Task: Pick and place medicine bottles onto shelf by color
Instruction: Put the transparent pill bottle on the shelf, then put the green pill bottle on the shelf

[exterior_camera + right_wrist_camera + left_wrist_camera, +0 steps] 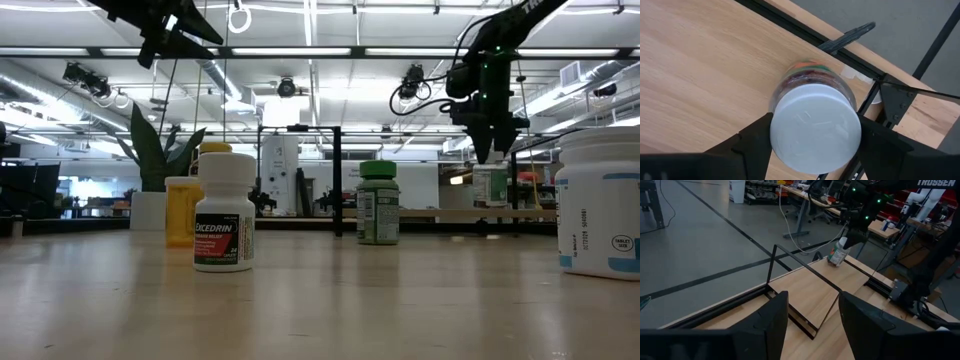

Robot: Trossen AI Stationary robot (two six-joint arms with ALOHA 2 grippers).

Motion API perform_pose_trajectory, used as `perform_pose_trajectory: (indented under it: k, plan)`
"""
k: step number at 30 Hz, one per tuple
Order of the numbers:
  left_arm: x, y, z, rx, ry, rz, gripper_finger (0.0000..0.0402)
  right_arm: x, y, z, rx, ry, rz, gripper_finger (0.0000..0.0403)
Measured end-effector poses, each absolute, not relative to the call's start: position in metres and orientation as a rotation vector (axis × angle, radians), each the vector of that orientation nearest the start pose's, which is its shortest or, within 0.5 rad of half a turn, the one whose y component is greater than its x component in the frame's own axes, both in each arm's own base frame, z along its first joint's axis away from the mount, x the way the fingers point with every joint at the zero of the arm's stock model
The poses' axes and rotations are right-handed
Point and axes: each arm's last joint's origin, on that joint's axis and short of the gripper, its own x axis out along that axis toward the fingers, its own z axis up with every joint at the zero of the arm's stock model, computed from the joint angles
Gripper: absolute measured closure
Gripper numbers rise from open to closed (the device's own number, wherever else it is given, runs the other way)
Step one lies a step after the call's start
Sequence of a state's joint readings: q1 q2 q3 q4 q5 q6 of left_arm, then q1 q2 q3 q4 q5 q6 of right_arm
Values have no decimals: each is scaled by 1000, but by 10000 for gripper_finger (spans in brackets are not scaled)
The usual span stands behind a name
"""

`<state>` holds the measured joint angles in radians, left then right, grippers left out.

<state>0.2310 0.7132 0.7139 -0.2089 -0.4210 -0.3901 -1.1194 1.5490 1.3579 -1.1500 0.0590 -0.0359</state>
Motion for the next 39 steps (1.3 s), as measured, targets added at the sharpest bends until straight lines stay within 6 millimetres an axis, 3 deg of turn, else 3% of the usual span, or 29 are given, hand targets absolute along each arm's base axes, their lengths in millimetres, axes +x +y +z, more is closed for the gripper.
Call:
perform_pose_trajectory:
  k: [23, 31, 39]
  plan:
    - [151, 48, 317, -369, 76, 683, 212, 126, -255, 292, 676, 1202, -932, 95]
    - [151, 48, 317, -372, 75, 683, 211, 125, -235, 309, 660, 1184, -931, 88]
    - [151, 48, 317, -372, 75, 683, 212, 130, -198, 329, 708, 1138, -880, 80]
